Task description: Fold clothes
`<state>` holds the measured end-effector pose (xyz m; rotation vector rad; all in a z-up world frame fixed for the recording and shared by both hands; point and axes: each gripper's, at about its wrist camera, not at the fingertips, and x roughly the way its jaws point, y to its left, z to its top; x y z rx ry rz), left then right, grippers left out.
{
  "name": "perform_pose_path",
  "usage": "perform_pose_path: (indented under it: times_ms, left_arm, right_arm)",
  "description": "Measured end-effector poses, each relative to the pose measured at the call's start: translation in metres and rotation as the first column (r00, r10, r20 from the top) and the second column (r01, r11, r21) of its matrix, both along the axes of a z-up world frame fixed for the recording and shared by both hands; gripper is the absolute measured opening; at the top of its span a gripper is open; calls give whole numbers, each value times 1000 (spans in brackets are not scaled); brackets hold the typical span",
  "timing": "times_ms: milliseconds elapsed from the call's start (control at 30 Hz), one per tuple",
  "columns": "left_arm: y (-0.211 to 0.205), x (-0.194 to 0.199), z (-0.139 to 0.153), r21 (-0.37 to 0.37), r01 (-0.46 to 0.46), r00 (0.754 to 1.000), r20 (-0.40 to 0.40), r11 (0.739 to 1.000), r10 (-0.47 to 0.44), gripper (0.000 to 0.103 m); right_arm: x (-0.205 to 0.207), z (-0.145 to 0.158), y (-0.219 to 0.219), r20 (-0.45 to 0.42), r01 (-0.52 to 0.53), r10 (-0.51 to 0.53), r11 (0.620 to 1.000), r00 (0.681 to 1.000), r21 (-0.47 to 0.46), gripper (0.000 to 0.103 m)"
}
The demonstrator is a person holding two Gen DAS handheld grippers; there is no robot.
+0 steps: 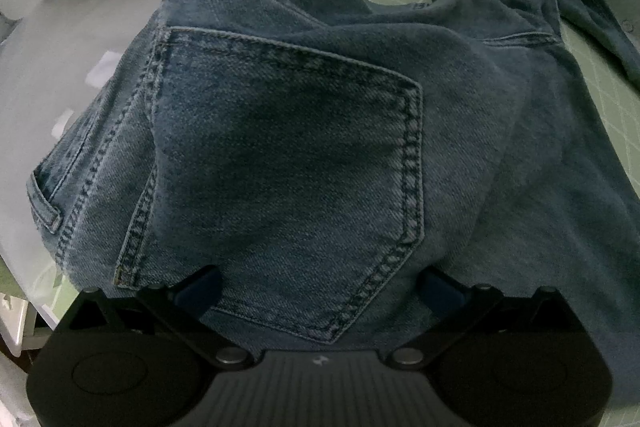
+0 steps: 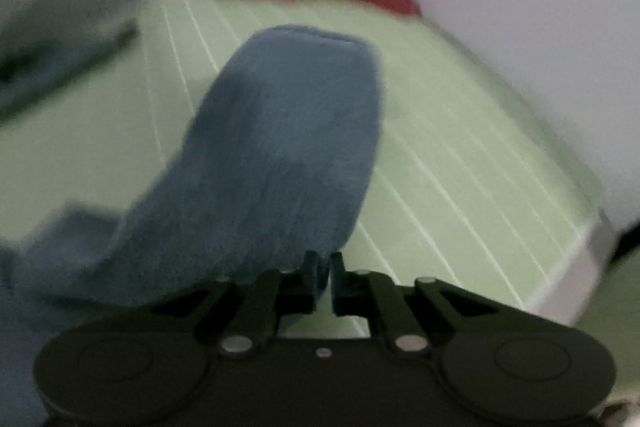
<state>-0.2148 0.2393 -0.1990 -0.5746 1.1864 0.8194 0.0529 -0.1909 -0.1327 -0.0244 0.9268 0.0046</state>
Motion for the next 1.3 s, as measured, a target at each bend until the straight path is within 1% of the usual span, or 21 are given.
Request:
perform_pose_path:
  times_ms: [67, 100, 133, 167, 233, 300, 467, 567, 600, 667, 700, 733, 800, 833, 900, 967, 1067, 1133, 1200, 1267, 1300]
  left_arm:
    - [-1, -1, -1, -1, 4, 1000, 2, 1000, -4, 103]
    - [-2, -1, -1, -2, 6, 1000, 2, 1000, -6, 103]
    - [-2, -2, -1, -2, 8, 1000, 2, 1000, -8, 103]
    - [-3, -2, -1, -2, 10, 1000, 2, 1000, -10, 103]
    - [-5, -2, -2, -1, 13, 1000, 3, 1000, -13, 103]
    - [-6, -3, -2, 1, 15, 1000, 4, 1000, -15, 103]
    - [-10, -5, -3, -1, 17, 1000, 5, 1000, -17, 103]
    - [-12, -5, -3, 0, 18, 1000, 5, 1000, -18, 103]
    - [-12, -5, -3, 1, 19, 1000, 6, 1000, -19, 103]
    - [-15, -6, -4, 4, 18, 1000, 8, 1000, -19, 103]
    - [-15, -6, -4, 6, 18, 1000, 9, 1000, -18, 103]
    - [-16, -6, -4, 9, 18, 1000, 11, 1000, -18, 103]
    - [-19, -7, -4, 13, 16, 1000, 13, 1000, -16, 103]
    - [-20, -7, -4, 15, 14, 1000, 13, 1000, -14, 103]
    - [-21, -7, -4, 17, 11, 1000, 14, 1000, -11, 103]
    - [-21, -7, -4, 17, 9, 1000, 14, 1000, -9, 103]
    - [-23, -6, -4, 19, 10, 1000, 16, 1000, -10, 103]
    - [-25, -7, -4, 23, 10, 1000, 19, 1000, -11, 103]
    - [-26, -7, -4, 24, 12, 1000, 21, 1000, -12, 103]
    - [-27, -7, -4, 25, 13, 1000, 23, 1000, -14, 103]
    - [-28, -7, -4, 26, 14, 1000, 24, 1000, -14, 103]
  right_arm:
    - [-6, -5, -13, -16, 52, -51, 998, 999, 22, 23]
    - [-9, -7, -20, -24, 78, -77, 996, 997, 33, 42]
    - [-12, -9, -26, -33, 104, -102, 994, 994, 44, 49]
    - [-15, -12, -33, -42, 130, -127, 990, 991, 54, 54]
    - [-5, -19, -47, -60, 212, -205, 966, 977, 150, 58]
    - [5, -26, -53, -66, 252, -244, 950, 967, 185, 58]
    - [33, -33, -38, 2, 170, -172, 979, 985, 115, 61]
    - [56, -35, -34, 3, 161, -162, 980, 987, 121, 62]
    - [64, -35, -34, 1, 164, -166, 978, 986, 129, 57]
    - [75, -34, -29, -7, 160, -161, 981, 987, 105, 30]
    - [77, -31, -22, 3, 128, -128, 988, 992, 89, 7]
    - [77, -25, -13, 28, 71, -73, 995, 997, 62, 6]
    - [66, -10, 21, 119, -107, 119, 989, 986, -105, 5]
    - [54, -3, 40, 157, -212, 237, 963, 959, -164, 5]
    - [29, 4, 75, 188, -394, 443, 885, 877, -249, 5]
    - [3, 6, 108, 184, -547, 608, 784, 773, -294, 5]
    - [-13, -11, 130, 104, -627, 658, 745, 746, -227, 6]
    - [-24, -22, 145, 52, -674, 690, 718, 722, -177, 10]
    - [-29, -25, 145, 32, -689, 699, 710, 714, -145, 13]
    - [-34, -20, 137, 39, -672, 677, 735, 735, -94, 19]
    - [-31, -15, 129, 50, -649, 651, 759, 758, -45, 26]
